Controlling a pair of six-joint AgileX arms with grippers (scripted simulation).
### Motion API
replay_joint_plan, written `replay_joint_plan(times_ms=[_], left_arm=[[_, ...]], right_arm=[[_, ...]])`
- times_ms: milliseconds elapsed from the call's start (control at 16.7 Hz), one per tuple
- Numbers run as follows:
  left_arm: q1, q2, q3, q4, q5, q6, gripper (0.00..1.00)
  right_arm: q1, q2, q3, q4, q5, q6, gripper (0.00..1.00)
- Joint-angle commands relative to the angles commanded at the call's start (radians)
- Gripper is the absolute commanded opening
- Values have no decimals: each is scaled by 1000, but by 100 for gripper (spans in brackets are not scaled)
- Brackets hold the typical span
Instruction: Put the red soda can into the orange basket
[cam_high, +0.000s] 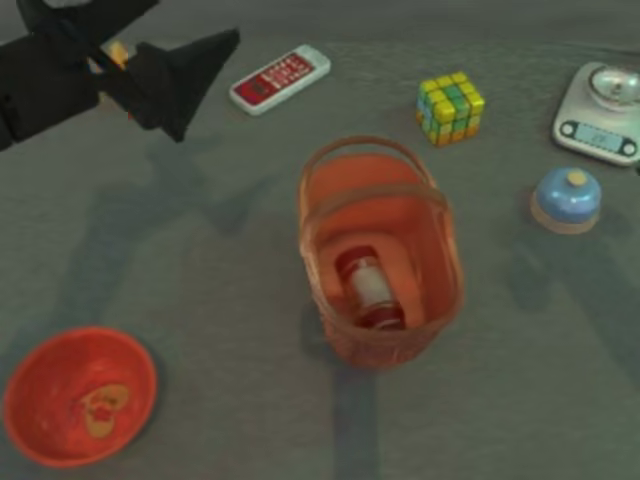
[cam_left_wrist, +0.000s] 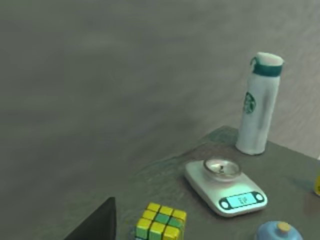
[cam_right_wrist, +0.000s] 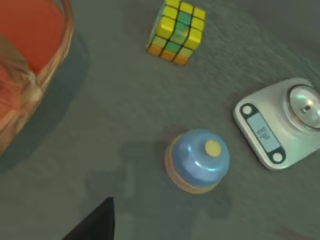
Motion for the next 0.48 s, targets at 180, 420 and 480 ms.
replay_joint_plan(times_ms=[180, 420, 480], left_arm=[[45, -316, -183, -157, -174, -12, 100], [99, -751, -416, -344, -392, -8, 100], [111, -858, -472, -386, -445, -3, 100]], right_arm=[[88, 357, 355, -236, 0, -138, 100], [201, 800, 786, -531, -3, -311, 100], [227, 895, 883, -597, -4, -351, 100]])
